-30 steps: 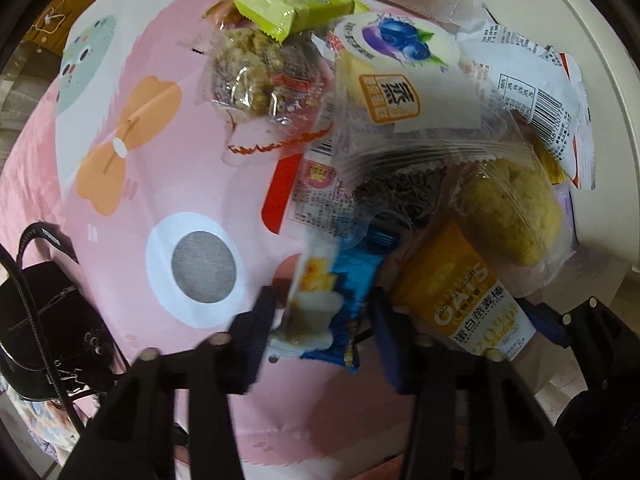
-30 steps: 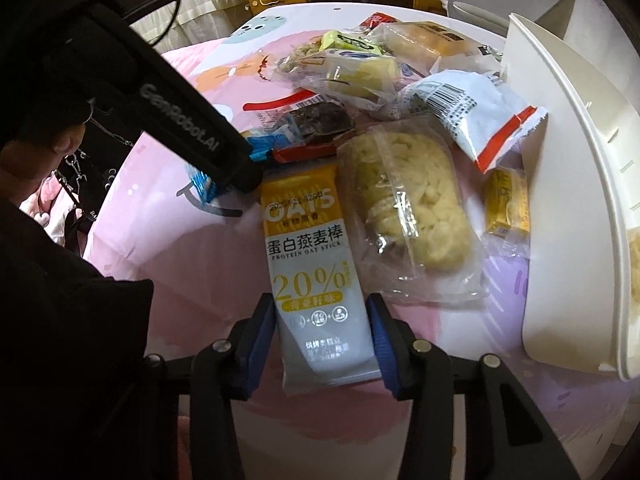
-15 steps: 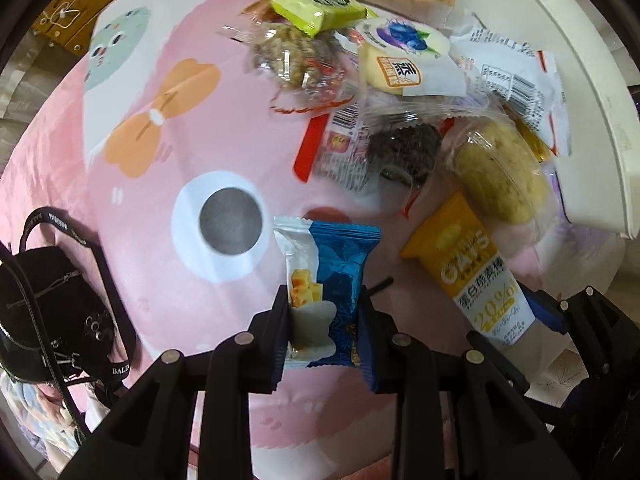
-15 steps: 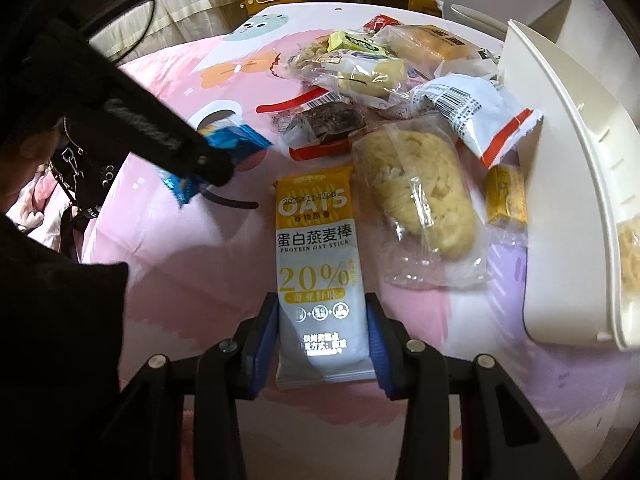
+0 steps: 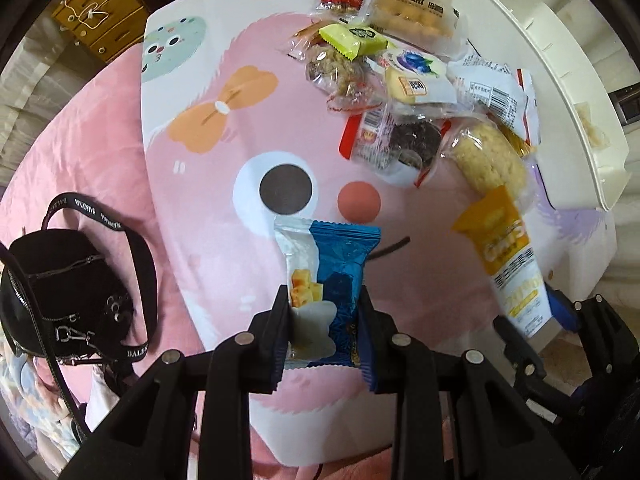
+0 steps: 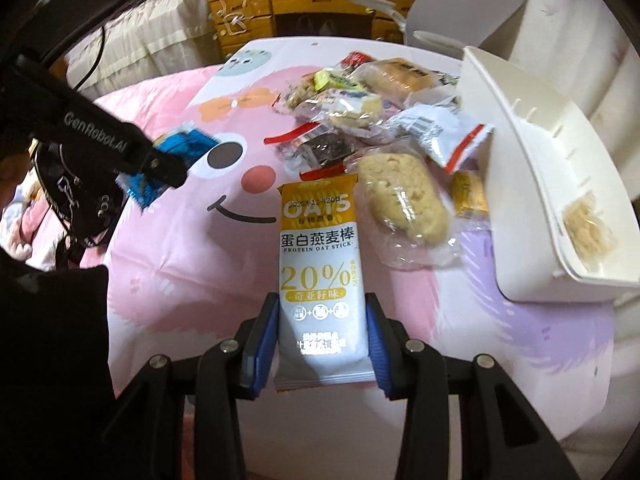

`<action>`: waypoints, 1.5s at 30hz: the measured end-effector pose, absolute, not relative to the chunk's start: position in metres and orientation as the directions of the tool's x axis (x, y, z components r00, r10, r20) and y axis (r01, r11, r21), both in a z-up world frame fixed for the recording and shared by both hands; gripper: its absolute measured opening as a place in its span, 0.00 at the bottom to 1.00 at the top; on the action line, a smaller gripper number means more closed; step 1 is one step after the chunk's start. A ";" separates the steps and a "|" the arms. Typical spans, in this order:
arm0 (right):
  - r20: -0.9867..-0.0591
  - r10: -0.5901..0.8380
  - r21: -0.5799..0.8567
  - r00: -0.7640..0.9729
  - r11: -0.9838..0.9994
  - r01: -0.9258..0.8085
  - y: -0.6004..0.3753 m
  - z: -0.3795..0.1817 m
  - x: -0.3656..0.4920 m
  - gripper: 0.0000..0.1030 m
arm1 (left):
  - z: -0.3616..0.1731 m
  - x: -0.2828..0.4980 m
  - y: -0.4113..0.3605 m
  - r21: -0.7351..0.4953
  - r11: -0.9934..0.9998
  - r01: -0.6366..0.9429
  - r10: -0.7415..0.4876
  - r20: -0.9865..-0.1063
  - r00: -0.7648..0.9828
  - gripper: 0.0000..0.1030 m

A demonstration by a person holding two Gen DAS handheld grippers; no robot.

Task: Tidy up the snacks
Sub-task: 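Carry the blue-wrapped snack with the left tool while the right tool carries the OATS bar to the tray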

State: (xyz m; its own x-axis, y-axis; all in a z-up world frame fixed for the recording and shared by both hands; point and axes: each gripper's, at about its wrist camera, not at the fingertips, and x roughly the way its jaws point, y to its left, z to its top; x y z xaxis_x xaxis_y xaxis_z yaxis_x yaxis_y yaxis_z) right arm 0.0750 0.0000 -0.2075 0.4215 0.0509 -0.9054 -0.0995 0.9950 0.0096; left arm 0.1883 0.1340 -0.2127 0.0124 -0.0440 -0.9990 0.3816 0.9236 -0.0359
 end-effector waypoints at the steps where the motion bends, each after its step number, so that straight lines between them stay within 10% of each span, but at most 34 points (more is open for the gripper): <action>1: -0.903 0.045 0.009 0.427 0.996 -0.085 -0.003 -0.205 0.074 0.40 | -0.210 0.186 0.135 -0.030 0.922 0.387 -0.037 -0.999 0.012 0.27; 45: -0.782 0.079 0.276 0.619 0.933 0.230 -0.225 -0.093 0.042 0.40 | -0.040 0.134 -0.054 -0.187 0.793 0.580 -0.262 -0.964 0.047 0.27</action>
State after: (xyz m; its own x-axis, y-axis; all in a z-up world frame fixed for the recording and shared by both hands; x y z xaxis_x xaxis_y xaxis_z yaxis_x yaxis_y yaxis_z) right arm 0.0422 -0.2253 -0.0931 0.6186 0.0788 -0.7817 0.2301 0.9332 0.2761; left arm 0.1345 -0.0535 -0.0398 0.0470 -0.2619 -0.9639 0.5797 0.7931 -0.1873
